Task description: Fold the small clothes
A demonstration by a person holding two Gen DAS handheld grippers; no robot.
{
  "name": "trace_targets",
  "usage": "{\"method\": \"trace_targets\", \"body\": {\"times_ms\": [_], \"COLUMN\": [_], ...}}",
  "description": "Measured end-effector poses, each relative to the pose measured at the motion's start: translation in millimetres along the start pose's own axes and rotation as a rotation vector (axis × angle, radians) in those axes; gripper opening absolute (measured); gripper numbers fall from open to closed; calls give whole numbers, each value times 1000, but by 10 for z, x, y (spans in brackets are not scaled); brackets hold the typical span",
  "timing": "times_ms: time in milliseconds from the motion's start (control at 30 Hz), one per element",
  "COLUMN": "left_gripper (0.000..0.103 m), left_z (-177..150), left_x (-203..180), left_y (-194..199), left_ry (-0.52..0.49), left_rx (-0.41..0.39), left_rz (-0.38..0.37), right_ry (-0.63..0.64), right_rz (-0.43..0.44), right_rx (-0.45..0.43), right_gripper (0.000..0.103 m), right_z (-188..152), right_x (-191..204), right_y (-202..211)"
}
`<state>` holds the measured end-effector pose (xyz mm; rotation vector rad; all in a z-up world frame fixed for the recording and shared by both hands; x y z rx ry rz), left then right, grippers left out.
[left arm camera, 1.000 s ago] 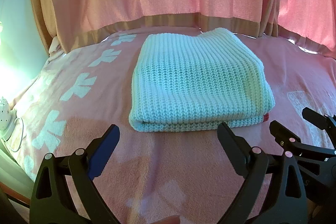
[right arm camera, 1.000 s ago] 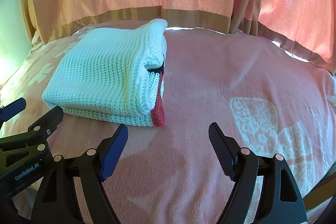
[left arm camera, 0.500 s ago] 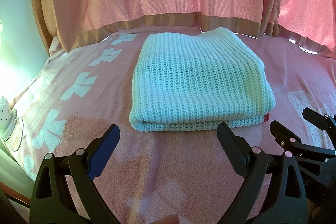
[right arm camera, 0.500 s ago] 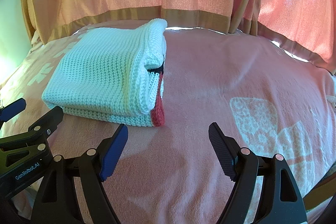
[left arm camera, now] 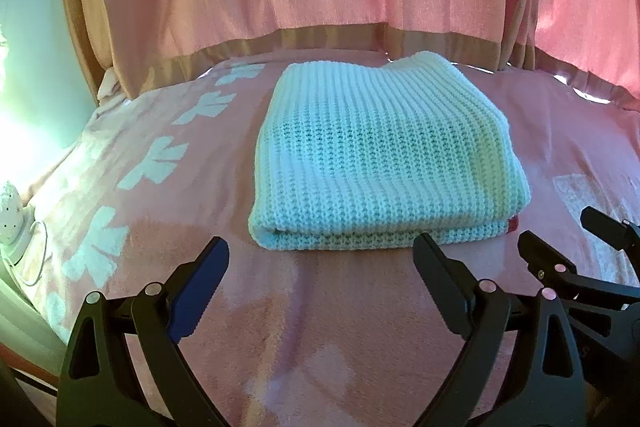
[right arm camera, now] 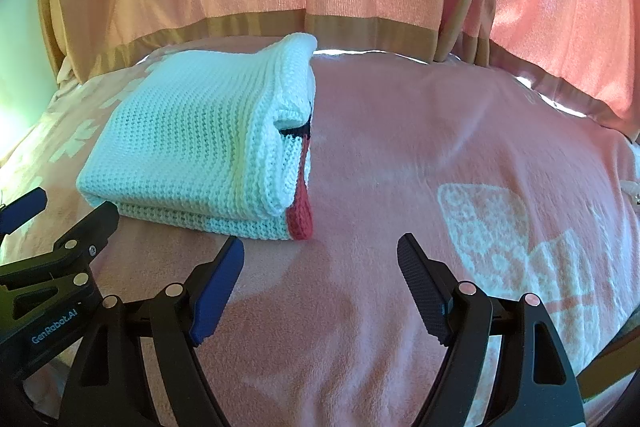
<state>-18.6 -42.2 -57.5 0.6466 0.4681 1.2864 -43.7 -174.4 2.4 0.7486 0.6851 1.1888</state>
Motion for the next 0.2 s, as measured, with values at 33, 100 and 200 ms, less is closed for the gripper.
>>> {"method": "trace_targets", "body": {"times_ms": [33, 100, 200], "left_gripper": [90, 89, 86], "left_z": [1, 6, 8], "left_x": [5, 7, 8], "left_y": [-6, -18, -25], "left_ry": [5, 7, 5], "left_rx": [2, 7, 11], "left_rz": [1, 2, -1], "right_ry": [0, 3, 5], "right_rz": [1, -1, -11], "right_rx": [0, -3, -6], "right_gripper": [77, 77, 77], "right_z": [1, 2, 1], "right_x": [-1, 5, 46], "right_y": [0, 1, 12]}}
Point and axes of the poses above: each gripper's, at about its wrist camera, not at the fingertips, and y roughly against the way its jaws point, x to its left, z to its top, the point moved 3 cm from there along -y, roughly the way its jaws point, and after that the axes turned 7 degrees about y, right-handed, at the moved point
